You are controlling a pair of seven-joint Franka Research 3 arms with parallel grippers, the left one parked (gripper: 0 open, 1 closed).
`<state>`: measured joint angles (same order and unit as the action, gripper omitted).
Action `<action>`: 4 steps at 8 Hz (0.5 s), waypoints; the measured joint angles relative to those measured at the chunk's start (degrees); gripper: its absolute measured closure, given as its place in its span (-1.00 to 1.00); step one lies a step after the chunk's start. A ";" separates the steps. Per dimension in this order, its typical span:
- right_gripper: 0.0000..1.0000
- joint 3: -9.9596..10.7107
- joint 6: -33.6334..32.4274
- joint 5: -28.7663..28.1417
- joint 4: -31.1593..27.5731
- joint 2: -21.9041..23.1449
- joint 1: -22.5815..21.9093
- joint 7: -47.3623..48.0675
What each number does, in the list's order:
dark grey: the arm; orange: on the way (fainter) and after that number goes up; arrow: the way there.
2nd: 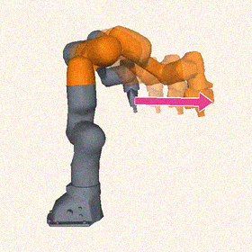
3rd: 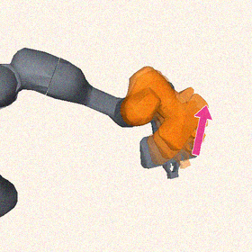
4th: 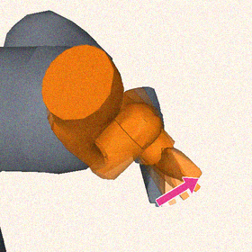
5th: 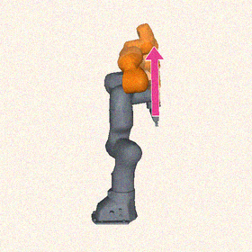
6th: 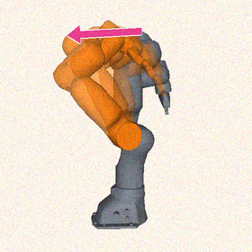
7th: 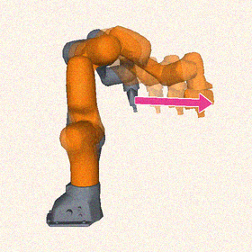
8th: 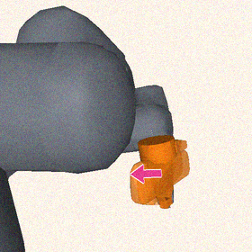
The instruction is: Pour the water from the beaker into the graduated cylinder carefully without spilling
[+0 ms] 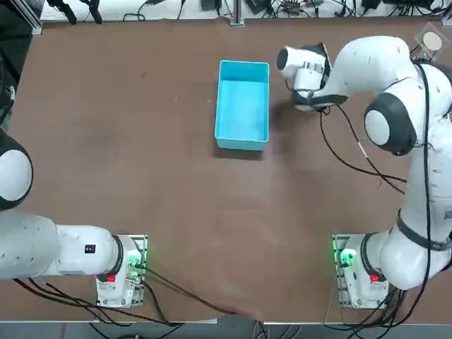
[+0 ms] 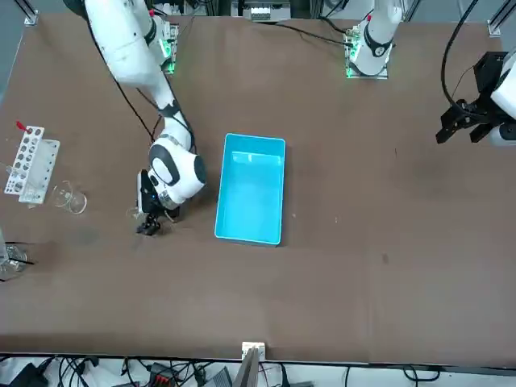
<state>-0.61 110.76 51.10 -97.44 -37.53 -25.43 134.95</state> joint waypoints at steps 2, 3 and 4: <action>-1.00 -0.14 -1.43 -13.23 4.52 4.32 -0.03 -14.94; -1.00 0.04 -3.10 -18.75 5.62 6.33 0.32 -23.06; -1.00 0.35 -4.43 -23.44 6.02 8.32 0.98 -30.54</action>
<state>-0.27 106.33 27.66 -91.41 -29.21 -24.45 104.41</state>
